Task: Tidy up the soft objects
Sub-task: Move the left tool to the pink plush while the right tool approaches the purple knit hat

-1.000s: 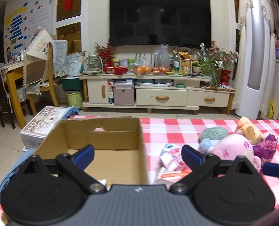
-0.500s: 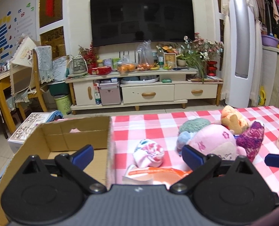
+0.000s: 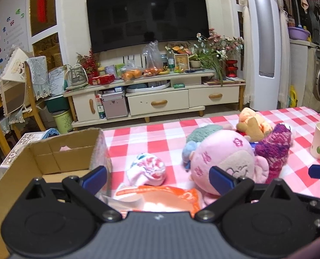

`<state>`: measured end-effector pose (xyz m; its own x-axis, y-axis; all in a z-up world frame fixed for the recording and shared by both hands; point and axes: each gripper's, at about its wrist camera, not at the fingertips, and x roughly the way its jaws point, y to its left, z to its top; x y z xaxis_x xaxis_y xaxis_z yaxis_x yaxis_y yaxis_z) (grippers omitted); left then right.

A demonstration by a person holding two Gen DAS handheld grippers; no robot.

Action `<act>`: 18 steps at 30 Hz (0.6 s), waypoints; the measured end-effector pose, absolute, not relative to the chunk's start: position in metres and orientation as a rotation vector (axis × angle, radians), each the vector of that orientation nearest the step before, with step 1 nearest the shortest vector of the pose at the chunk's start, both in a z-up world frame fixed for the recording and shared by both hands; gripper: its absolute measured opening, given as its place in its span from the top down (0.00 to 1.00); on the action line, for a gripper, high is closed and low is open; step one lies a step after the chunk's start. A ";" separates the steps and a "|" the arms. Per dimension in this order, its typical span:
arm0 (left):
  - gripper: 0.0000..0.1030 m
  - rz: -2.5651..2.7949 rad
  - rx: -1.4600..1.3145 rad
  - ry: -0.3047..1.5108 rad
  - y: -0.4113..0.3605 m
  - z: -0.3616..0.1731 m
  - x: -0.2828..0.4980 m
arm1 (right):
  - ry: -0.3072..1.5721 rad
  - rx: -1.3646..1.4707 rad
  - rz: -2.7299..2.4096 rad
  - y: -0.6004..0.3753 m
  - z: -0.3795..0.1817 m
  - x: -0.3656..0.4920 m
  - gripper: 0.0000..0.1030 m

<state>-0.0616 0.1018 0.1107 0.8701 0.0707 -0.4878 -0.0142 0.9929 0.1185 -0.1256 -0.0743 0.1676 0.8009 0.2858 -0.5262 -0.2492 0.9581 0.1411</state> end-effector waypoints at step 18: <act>0.01 -0.038 0.151 0.545 0.062 0.093 -0.059 | 0.601 0.118 0.169 -0.107 0.136 -0.109 0.00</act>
<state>-0.0592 0.0616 0.0934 0.8549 0.0044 -0.5188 0.0756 0.9882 0.1329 -0.1092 -0.1074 0.1357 0.8115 0.1919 -0.5520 -0.1230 0.9795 0.1597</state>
